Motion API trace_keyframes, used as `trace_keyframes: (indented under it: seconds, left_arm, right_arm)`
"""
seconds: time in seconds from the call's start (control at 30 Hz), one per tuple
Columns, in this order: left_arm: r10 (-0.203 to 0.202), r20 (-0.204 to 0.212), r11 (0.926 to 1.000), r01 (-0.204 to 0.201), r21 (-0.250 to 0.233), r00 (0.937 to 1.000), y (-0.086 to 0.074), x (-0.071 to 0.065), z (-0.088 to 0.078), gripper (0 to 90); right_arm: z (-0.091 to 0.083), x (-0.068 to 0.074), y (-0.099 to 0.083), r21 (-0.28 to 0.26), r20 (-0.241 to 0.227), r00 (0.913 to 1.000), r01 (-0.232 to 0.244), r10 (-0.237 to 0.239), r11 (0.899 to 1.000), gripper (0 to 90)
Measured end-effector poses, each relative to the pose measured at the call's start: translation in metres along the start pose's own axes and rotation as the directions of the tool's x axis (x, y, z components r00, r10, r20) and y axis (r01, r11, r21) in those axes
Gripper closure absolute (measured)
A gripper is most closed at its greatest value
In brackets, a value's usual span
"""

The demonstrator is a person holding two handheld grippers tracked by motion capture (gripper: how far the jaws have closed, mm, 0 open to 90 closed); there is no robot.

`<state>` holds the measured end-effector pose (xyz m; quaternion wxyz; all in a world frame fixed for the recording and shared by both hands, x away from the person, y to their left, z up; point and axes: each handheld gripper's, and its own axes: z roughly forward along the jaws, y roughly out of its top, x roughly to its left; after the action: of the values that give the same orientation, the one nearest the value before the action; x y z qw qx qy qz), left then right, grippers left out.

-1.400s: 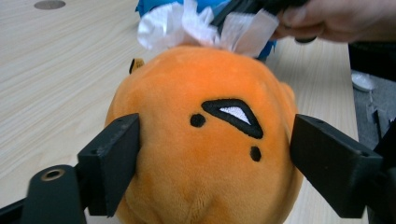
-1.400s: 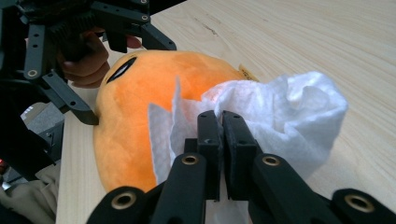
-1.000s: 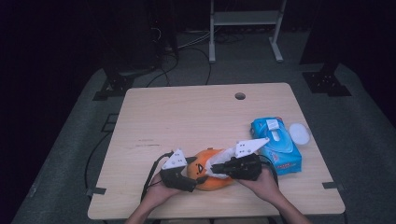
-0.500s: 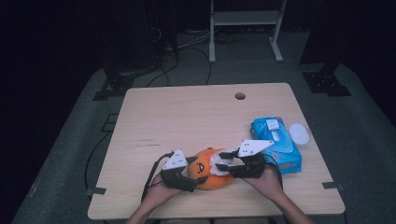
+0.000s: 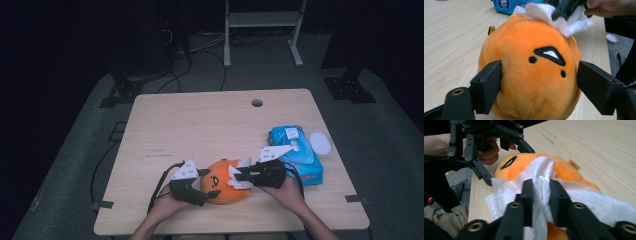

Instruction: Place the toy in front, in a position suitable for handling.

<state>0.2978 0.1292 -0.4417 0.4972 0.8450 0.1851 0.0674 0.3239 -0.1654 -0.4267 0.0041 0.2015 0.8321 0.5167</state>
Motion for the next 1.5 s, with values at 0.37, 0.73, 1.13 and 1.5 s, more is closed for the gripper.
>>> trace_keyframes:
  seconds: [0.37,0.73,1.13,1.5]
  left_arm:
    - [-0.020,-0.009,0.9998,0.020,0.007,0.9998,-0.006,0.010,-0.001,29.2]
    - [-0.023,-0.018,0.9997,0.023,0.012,0.9996,-0.004,0.013,-0.002,30.0]
    - [-0.049,0.005,0.9986,0.049,0.017,0.9988,0.008,0.027,0.008,30.7]
    - [-0.061,-0.003,0.9982,0.061,0.003,0.9982,0.005,0.026,0.008,30.3]
  right_arm:
    - [-0.001,0.020,0.009,-0.006,0.001,0.9977,0.068,-0.068,0.998,81.2]
    - [-0.013,0.011,-0.008,0.041,0.096,0.9928,0.068,-0.072,0.997,81.2]
    - [0.002,0.025,-0.004,0.050,0.060,0.9882,0.138,-0.141,0.989,81.1]
    - [0.000,0.029,0.000,0.012,0.071,0.9868,0.145,-0.145,0.989,80.6]
